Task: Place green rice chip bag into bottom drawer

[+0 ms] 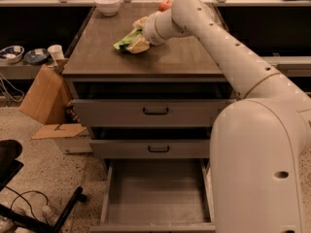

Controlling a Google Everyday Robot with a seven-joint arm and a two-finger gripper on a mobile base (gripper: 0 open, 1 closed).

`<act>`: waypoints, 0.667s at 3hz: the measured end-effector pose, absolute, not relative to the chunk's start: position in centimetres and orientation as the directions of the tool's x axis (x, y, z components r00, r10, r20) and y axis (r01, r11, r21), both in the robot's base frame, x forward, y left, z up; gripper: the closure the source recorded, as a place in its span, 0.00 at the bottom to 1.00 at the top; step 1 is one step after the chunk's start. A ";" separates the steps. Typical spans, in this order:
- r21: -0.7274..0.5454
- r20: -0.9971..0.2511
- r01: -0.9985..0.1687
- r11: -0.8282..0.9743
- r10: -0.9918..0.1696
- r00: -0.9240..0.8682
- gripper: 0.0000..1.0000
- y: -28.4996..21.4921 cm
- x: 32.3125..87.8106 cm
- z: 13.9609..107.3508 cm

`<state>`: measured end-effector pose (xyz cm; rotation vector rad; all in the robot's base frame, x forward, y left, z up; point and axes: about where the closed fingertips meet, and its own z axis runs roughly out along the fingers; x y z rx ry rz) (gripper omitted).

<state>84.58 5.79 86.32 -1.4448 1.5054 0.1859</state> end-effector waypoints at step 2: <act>-0.501 -0.714 -0.821 0.274 -0.667 0.213 0.98 5.8 84.6 86.3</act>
Offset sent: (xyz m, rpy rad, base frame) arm 0.0000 0.0000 0.0000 0.0000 0.0000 0.0000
